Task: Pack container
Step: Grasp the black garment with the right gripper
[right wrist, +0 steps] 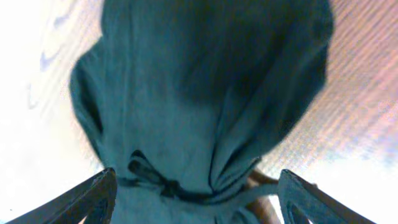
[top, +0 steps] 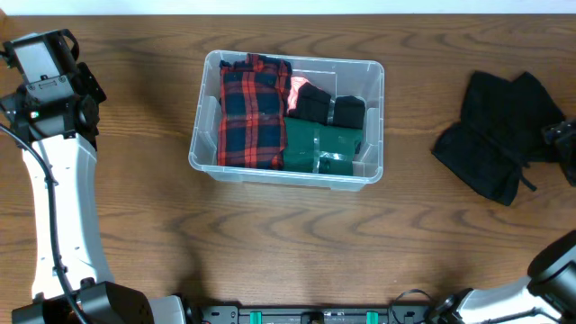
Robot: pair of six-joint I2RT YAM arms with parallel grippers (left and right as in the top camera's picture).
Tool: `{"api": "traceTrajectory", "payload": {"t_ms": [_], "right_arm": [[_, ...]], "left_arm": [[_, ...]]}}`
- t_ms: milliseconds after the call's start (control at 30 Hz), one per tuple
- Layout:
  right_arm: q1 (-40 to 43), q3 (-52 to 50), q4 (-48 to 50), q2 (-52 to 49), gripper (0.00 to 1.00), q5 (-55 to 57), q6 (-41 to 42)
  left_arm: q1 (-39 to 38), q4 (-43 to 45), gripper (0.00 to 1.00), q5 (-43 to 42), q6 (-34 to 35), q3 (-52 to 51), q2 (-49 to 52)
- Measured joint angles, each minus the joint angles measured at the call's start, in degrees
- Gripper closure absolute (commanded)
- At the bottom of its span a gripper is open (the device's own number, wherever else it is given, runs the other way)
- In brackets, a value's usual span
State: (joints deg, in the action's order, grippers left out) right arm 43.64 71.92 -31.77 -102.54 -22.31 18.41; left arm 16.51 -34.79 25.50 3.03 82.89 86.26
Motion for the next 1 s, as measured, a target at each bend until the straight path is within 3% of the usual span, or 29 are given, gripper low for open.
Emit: {"api": "traceTrajectory", "payload": {"t_ms": [233,467,800,1000], "right_arm": [[-0.57,-0.02,3.48,-8.79,0.01,0.00,0.26],[-0.66,0.81,8.46,-13.18,0.01,-2.99,0.42],[-0.76,1.97,10.21,-15.54,0.23,-8.15,-0.33],[-1.88,1.90,9.68,-16.13,0.50,-8.92,-0.70]], "left_arm": [[0.00,0.00,0.02,0.00,0.00,0.00,0.00],[0.00,-0.04,0.02,0.00,0.00,0.00,0.00],[0.00,-0.09,0.02,0.00,0.00,0.00,0.00],[0.00,-0.09,0.02,0.00,0.00,0.00,0.00]]}}
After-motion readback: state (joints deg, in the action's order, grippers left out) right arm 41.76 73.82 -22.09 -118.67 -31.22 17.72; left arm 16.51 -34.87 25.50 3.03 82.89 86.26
